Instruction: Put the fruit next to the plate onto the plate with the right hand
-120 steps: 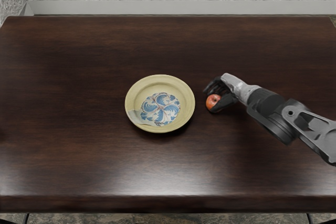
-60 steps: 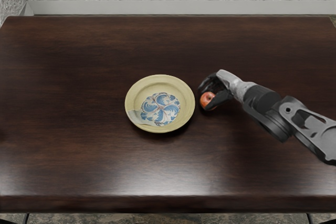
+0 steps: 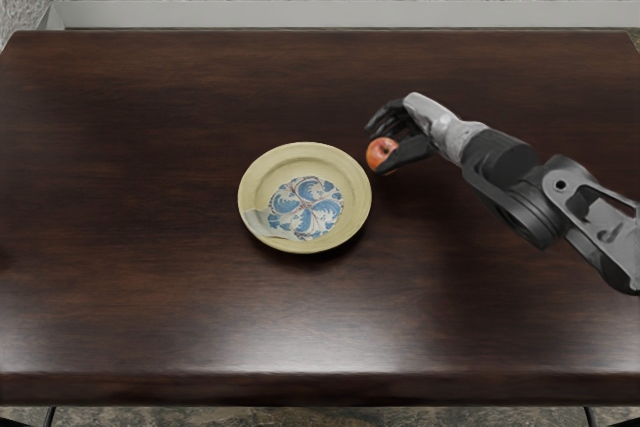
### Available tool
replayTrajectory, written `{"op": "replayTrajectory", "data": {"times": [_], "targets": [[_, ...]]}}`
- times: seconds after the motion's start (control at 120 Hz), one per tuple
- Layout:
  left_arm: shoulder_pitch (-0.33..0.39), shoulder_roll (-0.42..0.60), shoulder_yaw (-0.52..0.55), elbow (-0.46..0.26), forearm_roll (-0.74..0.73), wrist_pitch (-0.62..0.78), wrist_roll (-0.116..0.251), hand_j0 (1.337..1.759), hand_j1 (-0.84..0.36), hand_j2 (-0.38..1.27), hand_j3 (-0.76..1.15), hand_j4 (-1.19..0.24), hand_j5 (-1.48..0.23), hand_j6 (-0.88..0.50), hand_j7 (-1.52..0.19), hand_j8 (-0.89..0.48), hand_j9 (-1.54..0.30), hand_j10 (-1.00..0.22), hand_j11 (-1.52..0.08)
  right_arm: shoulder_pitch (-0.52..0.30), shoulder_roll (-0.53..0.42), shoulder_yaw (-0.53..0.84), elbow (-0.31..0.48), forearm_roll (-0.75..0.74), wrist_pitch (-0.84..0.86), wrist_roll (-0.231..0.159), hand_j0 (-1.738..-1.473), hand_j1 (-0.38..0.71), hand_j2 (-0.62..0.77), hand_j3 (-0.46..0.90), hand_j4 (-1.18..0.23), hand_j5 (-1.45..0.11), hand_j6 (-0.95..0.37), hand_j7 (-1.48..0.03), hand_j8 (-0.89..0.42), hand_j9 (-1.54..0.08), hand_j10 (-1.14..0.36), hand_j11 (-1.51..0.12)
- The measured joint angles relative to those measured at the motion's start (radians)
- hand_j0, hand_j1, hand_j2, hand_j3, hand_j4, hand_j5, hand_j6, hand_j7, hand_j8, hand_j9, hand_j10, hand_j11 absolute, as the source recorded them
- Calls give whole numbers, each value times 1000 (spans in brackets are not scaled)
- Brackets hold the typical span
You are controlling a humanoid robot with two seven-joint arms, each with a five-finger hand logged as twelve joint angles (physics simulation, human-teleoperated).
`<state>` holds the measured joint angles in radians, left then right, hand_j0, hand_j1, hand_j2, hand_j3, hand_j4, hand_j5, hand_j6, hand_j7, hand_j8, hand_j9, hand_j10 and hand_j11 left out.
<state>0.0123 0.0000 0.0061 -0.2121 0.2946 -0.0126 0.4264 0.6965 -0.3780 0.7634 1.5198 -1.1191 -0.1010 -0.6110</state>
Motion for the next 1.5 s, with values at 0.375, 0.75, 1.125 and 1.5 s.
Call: {"op": "replayTrajectory", "data": {"times": [0.375,0.75,1.125,1.5], "targets": [[1,0,0,0,0,0,0,1658,349,0,0,0,0,0,0,0,0,0,0,2,110,-49,6,2,20,-1,-1658,353,404,1,-656,-927,-565,-886,-398,-902,-496,-889],[0,0,0,0,0,0,0,1658,349,0,0,0,0,0,0,0,0,0,0,-3,99,31,26,51,103,0,-1658,-132,100,0,-197,-272,-181,-263,-136,-266,-160,-263],[-1,0,-2,-1,-1,0,0,1658,349,0,0,0,0,0,0,0,0,0,0,-249,16,589,7,675,684,0,-1658,-291,12,0,-51,-69,-49,-68,-42,-68,-45,-68],[0,0,0,-1,-1,-7,0,1658,349,0,0,0,0,0,0,0,0,0,0,-456,-75,856,-177,888,711,0,-1658,-320,-1,0,-25,-33,-24,-33,-23,-33,-24,-33]]}}
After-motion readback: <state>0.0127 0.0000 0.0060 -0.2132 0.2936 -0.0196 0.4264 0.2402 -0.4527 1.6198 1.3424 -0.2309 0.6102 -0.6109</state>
